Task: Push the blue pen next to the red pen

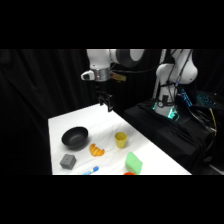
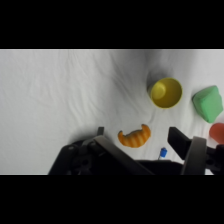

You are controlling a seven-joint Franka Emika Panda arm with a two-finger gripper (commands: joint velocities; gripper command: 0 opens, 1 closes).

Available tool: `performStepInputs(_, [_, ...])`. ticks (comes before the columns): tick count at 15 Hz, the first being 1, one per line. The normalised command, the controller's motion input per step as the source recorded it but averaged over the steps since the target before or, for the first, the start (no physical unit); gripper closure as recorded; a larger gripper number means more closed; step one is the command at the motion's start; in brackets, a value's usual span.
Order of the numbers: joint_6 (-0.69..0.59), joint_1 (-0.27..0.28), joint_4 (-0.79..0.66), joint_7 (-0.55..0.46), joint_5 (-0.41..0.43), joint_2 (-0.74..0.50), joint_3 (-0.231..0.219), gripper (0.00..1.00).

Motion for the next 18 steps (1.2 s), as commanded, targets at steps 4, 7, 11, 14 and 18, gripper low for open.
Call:
performStepInputs(4, [-0.01, -0.013, 0.11, 0.01, 0.016, 0.06, 0.018, 0.0])
performStepInputs(7, [-0.02, -0.009, 0.31, 0.04, 0.031, 0.18, 0.024, 0.0])
performStepInputs(11, [-0.04, 0.002, 0.45, 0.08, 0.032, 0.31, 0.034, 0.0])
performStepInputs(14, [-0.02, 0.024, 0.5, 0.13, 0.053, 0.38, 0.048, 0.0])
performStepInputs(18, [0.03, 0.061, 0.51, 0.21, 0.059, 0.41, 0.045, 0.0])
